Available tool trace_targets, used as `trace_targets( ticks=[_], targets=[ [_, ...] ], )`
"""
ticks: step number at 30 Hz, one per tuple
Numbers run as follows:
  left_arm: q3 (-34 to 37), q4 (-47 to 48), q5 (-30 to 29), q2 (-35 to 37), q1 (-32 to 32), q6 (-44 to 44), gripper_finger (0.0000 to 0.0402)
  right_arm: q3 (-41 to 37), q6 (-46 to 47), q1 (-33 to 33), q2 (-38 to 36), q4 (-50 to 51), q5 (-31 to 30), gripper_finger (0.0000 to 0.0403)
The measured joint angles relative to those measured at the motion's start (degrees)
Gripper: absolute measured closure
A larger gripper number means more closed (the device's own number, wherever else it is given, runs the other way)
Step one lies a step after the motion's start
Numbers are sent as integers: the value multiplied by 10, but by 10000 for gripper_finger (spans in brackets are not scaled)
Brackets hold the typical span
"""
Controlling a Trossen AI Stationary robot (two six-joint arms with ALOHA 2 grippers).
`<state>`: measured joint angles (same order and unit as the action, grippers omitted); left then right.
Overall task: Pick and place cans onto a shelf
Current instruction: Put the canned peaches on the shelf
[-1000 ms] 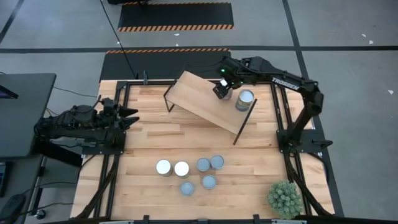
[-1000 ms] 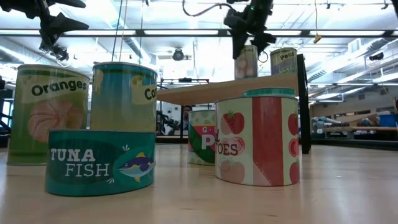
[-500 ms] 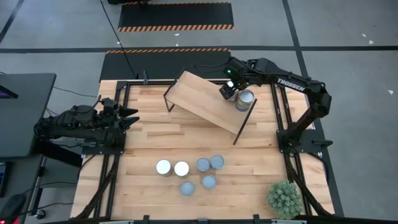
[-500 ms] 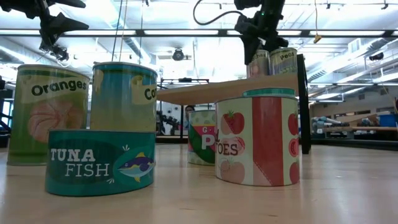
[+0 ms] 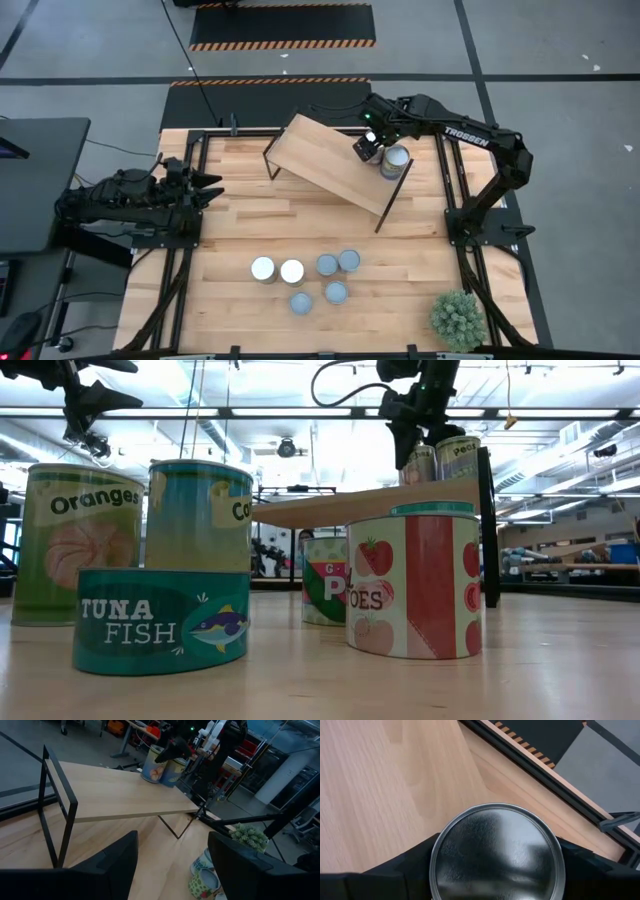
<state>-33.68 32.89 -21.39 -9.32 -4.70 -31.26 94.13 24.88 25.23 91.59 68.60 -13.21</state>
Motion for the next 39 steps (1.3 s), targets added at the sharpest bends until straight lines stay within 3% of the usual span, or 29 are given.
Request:
trace_targets(
  ticks=[39],
  targets=[
    [0, 0, 0, 0, 0, 4, 155, 25, -10, -1, 2, 16, 24, 31]
  ],
)
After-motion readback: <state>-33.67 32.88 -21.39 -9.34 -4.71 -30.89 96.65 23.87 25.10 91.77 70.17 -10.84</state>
